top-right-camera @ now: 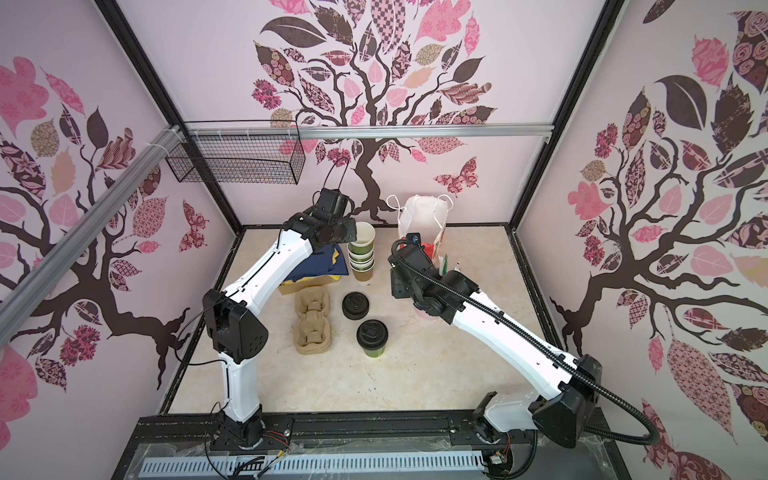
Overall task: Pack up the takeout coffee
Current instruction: 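Grip the top cup rim with the left gripper and lift it off the stack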
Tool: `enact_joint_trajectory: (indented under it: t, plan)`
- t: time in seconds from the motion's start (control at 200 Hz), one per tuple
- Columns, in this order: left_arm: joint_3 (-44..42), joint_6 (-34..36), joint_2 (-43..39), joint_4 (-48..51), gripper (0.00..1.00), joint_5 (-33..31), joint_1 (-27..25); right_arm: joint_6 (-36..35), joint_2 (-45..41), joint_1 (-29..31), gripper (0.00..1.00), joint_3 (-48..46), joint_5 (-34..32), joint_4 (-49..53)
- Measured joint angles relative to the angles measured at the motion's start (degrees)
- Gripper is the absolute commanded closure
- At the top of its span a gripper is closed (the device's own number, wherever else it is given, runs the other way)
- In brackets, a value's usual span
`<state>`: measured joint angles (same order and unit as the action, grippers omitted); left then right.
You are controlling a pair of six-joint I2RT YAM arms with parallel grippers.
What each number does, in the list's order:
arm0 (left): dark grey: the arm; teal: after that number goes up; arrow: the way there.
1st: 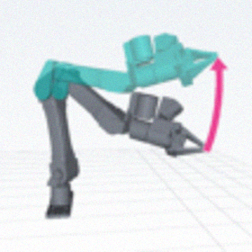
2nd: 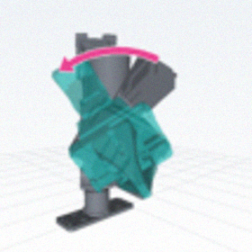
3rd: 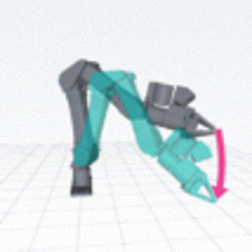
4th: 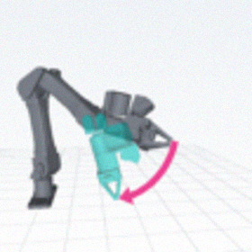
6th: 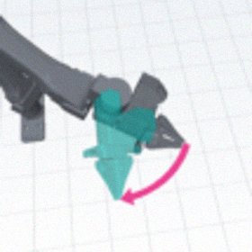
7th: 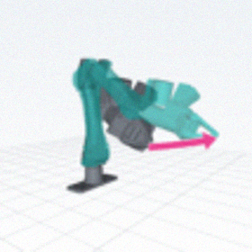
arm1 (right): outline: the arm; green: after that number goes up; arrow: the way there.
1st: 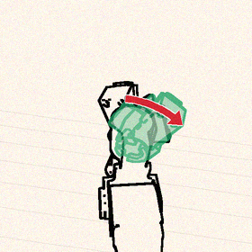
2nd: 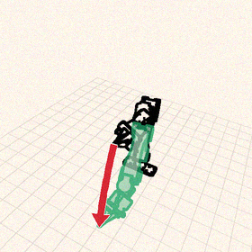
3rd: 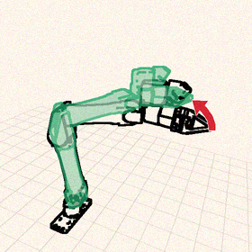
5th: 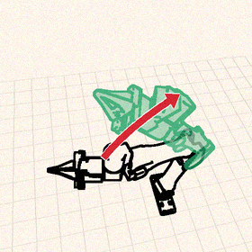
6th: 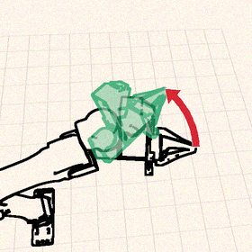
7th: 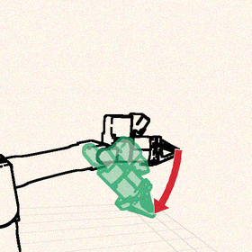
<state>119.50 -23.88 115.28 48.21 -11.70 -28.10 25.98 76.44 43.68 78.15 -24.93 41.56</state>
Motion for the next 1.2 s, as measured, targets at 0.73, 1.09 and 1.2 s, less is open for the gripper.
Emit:
enact_joint_trajectory:
  t: [0.73, 1.09, 1.2]
  plan:
    - [1.38, 0.13, -2.03, -1.03, 1.00, -0.04, 0.00, -0.09, 0.00, 0.00, 0.33, 2.73, -0.04, 2.25]
    - [1.99, 0.37, -8.41, -0.68, 1.00, 0.66, 0.00, -0.44, -0.17, 0.00, 0.33, 7.56, -0.37, 5.33]
    - [1.51, 1.46, -10.88, 0.02, 1.00, 1.92, -0.24, -0.66, -0.57, 0.00, 0.33, 10.43, -0.59, 7.21]
